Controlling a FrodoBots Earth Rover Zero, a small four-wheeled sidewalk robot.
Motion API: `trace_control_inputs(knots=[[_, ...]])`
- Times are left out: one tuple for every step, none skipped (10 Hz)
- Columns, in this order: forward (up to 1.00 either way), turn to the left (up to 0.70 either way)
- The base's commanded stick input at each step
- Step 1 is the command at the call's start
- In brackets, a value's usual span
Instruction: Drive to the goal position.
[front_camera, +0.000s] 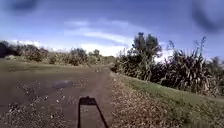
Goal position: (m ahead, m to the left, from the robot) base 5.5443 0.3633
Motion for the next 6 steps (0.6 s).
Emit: trace_control_inputs(knots=[[0.70,0.35],[0.70,0.35],[0.70,0.31],[0.70,0.17],[0.70,0.03],[0.70,0.00]])
